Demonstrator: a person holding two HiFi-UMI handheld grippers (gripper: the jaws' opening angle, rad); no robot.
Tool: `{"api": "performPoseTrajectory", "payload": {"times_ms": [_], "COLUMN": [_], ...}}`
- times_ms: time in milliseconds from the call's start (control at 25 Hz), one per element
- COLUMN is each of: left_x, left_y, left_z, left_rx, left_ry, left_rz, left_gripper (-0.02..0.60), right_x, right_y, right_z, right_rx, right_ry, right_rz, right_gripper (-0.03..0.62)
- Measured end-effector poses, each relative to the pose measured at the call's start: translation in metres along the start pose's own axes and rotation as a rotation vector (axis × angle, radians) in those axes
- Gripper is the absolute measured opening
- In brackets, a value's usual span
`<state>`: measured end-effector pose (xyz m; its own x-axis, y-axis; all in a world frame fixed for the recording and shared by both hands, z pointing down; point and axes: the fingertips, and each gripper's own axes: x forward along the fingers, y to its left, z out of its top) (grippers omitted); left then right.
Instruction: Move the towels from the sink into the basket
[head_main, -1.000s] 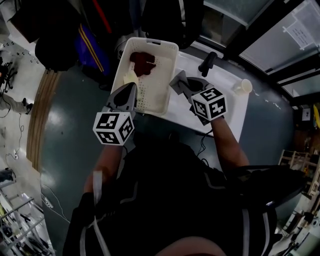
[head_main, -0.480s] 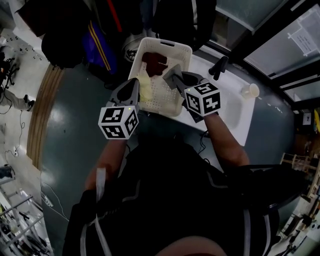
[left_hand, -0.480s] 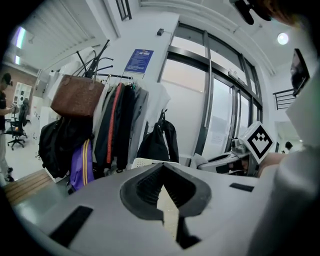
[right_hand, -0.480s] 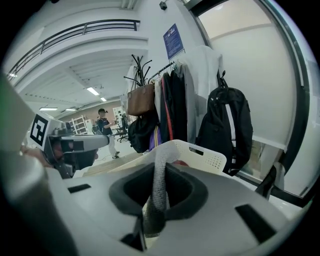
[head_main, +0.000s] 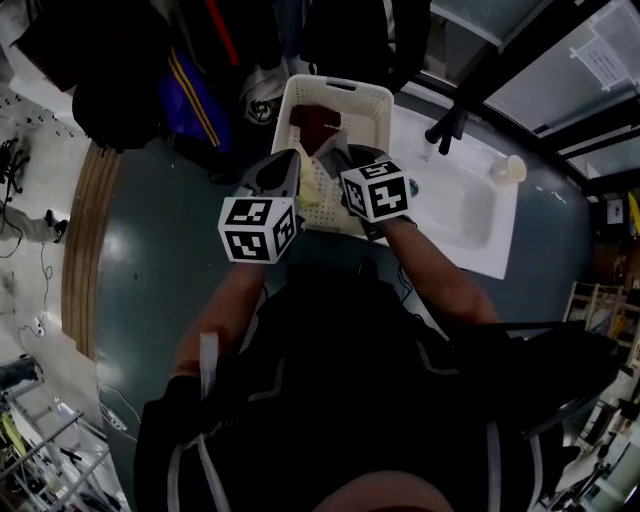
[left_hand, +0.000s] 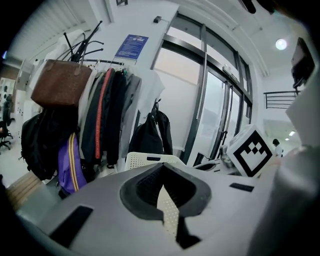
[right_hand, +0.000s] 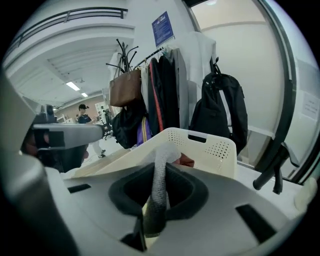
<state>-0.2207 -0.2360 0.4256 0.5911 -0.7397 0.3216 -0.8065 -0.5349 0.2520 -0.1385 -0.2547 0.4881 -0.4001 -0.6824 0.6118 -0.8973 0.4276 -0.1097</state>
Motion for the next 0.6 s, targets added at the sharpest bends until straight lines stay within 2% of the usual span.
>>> {"api": "performPoseTrajectory", "payload": {"times_ms": [80, 320, 480, 600], "left_x": [0.008, 0.024, 0.029, 0.03], "left_y": [0.003, 0.011, 0.014, 0.018], "left_z": [-0.003, -0.017, -0.023, -0.023], "left_rx": [0.0, -0.005, -0.017, -0.038], "left_ry": [0.021, 0.088, 0.103, 0.104], "left_rz": [-0.019, -0.075, -0.101, -0.106], "left_gripper": [0.003, 0.003, 0.003, 0.002], "right_x": [0.012, 0.045, 0.066, 0.081], "right_y": [-0.007, -0.028, -0.037, -0.041], "right_z": [-0.008, -0.037, -0.057, -0.07], "right_rx": [0.027, 0.2, 0.266, 0.274], "right_ry": [0.022, 0.102, 0.156, 0.2], "right_rz": [-0.044, -0.123, -0.155, -0.179], "right_gripper": [0.052, 0.052, 0.052, 0.052]}}
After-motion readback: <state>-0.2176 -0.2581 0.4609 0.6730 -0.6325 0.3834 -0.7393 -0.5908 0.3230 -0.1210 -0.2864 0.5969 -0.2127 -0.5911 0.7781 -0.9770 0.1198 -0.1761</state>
